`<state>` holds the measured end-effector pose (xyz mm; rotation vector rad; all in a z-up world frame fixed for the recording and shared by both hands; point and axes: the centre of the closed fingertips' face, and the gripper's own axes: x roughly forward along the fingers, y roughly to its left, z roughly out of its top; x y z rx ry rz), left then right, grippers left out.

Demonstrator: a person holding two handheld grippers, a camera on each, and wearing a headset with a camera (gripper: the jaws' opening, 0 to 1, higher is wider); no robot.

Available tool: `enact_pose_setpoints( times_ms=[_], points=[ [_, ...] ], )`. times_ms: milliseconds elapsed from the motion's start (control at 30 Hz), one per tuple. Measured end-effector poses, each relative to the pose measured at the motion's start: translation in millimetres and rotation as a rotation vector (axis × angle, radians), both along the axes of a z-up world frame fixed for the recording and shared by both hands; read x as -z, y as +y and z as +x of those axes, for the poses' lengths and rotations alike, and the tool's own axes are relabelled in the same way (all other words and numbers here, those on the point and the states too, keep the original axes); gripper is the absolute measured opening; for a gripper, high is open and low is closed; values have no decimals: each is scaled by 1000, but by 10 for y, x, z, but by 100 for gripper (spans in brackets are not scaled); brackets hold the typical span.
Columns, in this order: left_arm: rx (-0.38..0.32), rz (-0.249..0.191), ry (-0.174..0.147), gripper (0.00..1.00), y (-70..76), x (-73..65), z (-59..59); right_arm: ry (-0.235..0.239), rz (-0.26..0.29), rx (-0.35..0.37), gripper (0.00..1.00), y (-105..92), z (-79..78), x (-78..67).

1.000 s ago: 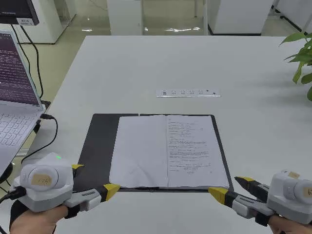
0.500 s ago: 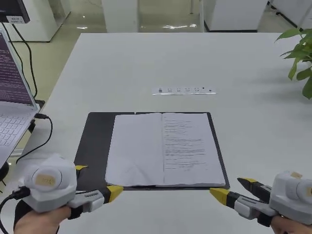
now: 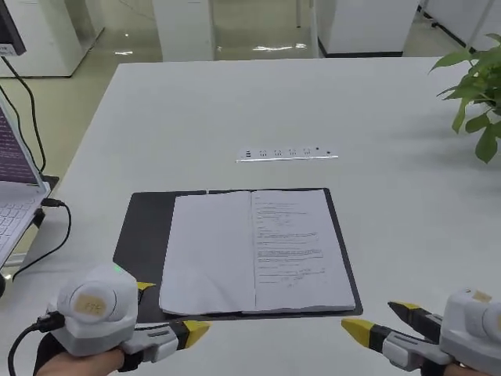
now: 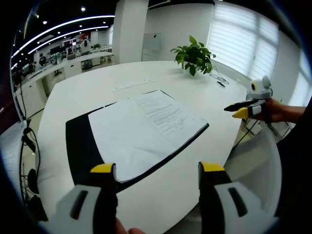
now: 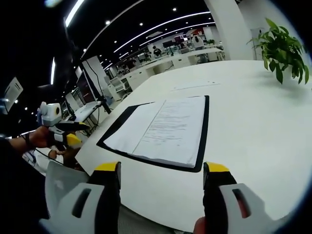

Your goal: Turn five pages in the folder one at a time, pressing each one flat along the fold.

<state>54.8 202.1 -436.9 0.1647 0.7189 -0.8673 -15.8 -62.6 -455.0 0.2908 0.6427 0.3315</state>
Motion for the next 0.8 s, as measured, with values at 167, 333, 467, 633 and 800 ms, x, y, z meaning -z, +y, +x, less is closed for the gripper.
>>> enact_pose_setpoints(
  times_ms=[167, 333, 467, 633, 800],
  points=[
    [23, -8, 7, 67, -135, 5, 56, 0, -3, 26, 68, -93, -12, 2],
    [47, -22, 14, 67, -290, 0, 119, 3, 0, 45, 68, -178, -31, 13],
    [78, -19, 17, 67, -437, 15, 159, 5, 10, 56, 67, -225, -43, 27],
    [112, -16, 24, 67, -615, 19, 180, 17, 8, 54, 67, -245, -65, 68],
    [161, -11, 40, 68, -832, 72, 197, 15, 27, 73, 67, -283, -80, 79]
  ],
)
